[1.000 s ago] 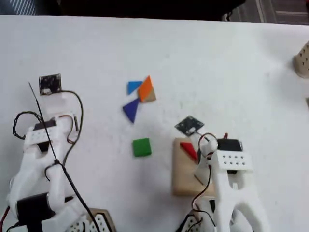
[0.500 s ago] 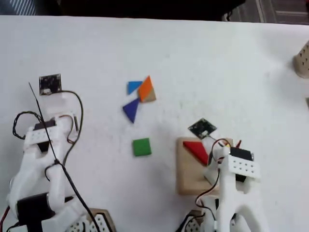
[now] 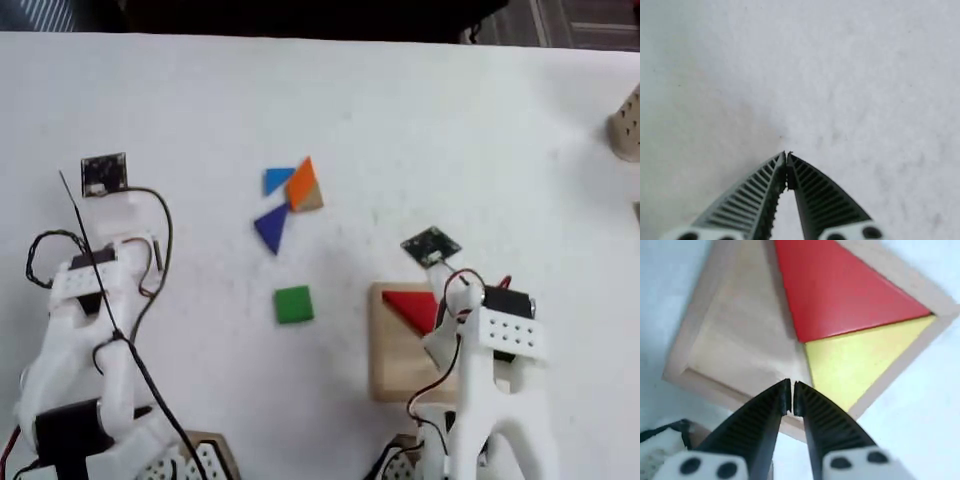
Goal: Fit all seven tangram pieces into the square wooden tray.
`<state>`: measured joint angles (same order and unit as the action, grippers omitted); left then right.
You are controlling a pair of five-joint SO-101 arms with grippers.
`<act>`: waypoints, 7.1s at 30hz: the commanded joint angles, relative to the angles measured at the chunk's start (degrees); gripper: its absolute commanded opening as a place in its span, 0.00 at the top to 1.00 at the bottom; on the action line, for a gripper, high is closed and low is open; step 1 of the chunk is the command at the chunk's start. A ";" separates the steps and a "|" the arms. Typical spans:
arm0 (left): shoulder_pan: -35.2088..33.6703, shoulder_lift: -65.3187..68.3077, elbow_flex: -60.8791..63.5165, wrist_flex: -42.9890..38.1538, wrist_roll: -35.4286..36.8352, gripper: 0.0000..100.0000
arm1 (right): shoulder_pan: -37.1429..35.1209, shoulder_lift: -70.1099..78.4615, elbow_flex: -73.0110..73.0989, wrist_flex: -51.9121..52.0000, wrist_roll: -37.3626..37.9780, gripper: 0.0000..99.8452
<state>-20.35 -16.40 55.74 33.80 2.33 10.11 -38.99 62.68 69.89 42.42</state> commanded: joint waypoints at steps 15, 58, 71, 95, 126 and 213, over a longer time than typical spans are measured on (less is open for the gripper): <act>16.13 -1.54 -15.82 11.25 0.00 0.71 | 7.87 -1.27 6.07 -19.56 -17.05 0.98; 35.82 40.92 -59.87 6.95 23.47 0.73 | 4.53 -1.27 7.91 -20.79 -13.45 0.98; 31.08 34.42 -67.52 27.69 12.13 0.88 | 4.53 -1.36 7.91 -20.88 -13.45 0.98; 20.44 35.56 -60.13 8.35 9.58 0.97 | 3.74 -1.80 8.62 -20.70 -13.54 0.98; 36.88 54.99 -58.73 -16.00 6.77 0.98 | 3.65 -1.80 8.79 -20.62 -10.73 0.98; 29.05 43.47 -53.36 22.15 2.73 0.97 | 3.65 -1.80 8.79 -20.70 -11.08 0.98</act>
<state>8.48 27.30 3.69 56.57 5.41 14.51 -40.22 71.38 49.23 31.08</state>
